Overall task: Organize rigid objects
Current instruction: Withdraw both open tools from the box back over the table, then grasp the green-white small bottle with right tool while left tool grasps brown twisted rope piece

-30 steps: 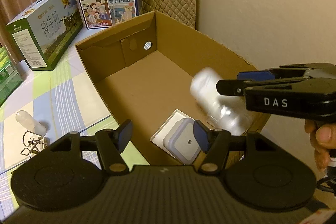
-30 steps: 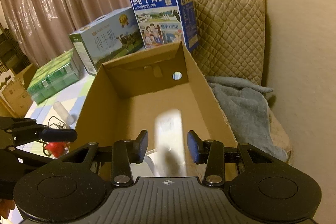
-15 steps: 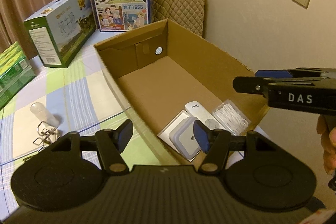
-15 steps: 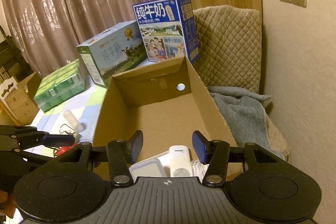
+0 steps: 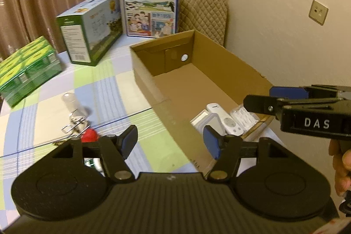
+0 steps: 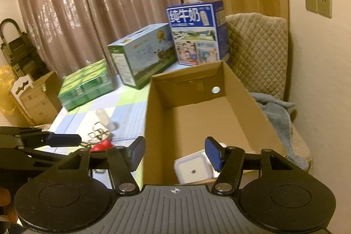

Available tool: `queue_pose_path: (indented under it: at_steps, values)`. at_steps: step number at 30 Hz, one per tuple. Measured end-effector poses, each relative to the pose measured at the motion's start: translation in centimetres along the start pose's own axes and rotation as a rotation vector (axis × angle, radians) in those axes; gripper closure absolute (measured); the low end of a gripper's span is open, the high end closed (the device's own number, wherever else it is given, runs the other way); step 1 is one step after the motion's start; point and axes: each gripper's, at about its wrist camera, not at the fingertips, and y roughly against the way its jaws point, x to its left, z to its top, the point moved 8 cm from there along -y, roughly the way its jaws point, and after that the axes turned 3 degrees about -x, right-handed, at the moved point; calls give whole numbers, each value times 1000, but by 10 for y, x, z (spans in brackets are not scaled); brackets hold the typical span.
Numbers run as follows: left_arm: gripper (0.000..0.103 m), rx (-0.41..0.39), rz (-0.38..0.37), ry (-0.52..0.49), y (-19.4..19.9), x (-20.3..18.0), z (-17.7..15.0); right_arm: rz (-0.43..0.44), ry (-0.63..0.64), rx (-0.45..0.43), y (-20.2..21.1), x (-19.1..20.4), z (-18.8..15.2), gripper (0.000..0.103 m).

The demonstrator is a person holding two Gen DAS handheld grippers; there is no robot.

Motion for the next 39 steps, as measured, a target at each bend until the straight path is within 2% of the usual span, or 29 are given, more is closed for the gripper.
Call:
queue_pose_path:
  at_steps: [6,13,17,23,32,39]
  values:
    - [34,-19,53,51,27,39,-16,26,26,6,5,28,-9,42]
    - [23,-10,127,127,50,103,-43,60,57,9,5,59,-19,36]
    - [12,-27,163,192,63,139,-58,71,85,11,0,75,-27,33]
    - [7,-23,226,232,74,177,-76,96,111,15,-12,100,-40,29]
    - [5,-15,294,243,76,208,-94,117,152,23,-31,131,-58,27]
    - [5,-8,289,248,64,217,-98,130,172,35,-53,150,-73,27]
